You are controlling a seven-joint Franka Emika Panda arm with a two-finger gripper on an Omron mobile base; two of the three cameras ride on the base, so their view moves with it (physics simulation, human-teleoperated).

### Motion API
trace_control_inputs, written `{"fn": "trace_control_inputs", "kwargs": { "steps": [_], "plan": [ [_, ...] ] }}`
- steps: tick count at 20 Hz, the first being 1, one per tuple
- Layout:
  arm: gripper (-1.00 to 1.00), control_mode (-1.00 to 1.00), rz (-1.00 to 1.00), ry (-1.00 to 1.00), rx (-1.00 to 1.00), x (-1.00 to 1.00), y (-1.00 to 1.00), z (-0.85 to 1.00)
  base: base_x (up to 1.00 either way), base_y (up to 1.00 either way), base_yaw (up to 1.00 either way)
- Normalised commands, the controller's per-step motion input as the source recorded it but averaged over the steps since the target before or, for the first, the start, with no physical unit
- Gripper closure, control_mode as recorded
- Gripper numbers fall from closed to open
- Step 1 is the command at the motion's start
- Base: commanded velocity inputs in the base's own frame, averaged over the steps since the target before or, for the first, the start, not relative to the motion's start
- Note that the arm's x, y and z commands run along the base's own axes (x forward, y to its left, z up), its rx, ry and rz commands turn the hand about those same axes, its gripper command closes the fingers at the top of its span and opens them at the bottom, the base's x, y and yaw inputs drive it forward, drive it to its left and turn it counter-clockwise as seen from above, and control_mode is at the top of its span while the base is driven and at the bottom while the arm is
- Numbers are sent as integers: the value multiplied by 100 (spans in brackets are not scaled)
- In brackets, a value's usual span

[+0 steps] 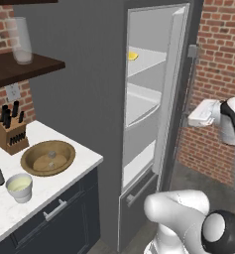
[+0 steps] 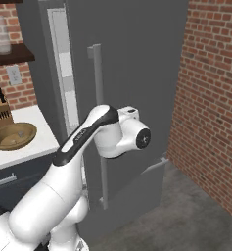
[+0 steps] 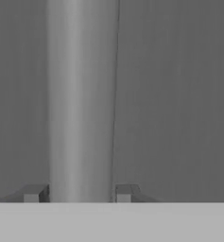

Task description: Grab a lemon wedge from the fridge and one ice cube from the ice bowl, and put them in the glass of lemonade.

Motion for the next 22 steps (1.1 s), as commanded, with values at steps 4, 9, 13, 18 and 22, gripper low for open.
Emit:
{"fn": "trace_control_inputs", "kwargs": {
  "steps": [4,9,13,18,22],
  "plan": [
    [100,-100,-12,15,0,-4,-100,42,0,0,0],
    [100,-100,-15,13,1,-15,-100,26,0,0,0],
    [100,-100,-15,1,2,-45,-100,0,0,0,0],
    [100,-100,-13,-3,0,-27,-85,0,0,0,0],
    [-100,-100,-15,-8,4,-34,-51,0,0,0,0]
  ]
}}
